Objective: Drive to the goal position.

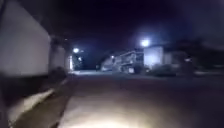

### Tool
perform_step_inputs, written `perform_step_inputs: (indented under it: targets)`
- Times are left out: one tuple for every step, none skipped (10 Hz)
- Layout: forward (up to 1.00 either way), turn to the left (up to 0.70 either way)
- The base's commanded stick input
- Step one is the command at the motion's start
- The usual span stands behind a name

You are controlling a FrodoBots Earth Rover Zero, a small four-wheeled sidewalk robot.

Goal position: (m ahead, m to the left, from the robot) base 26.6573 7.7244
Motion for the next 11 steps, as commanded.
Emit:
perform_step_inputs:
  targets:
    - [0.7, -0.35]
    - [0.7, -0.35]
    - [0.7, -0.35]
    - [0.7, -0.06]
    - [0.7, 0.0]
    - [0.7, 0.0]
    - [0.7, 0.0]
    - [0.7, 0.0]
    - [0.7, 0.0]
    - [0.73, 0.0]
    - [0.81, 0.0]
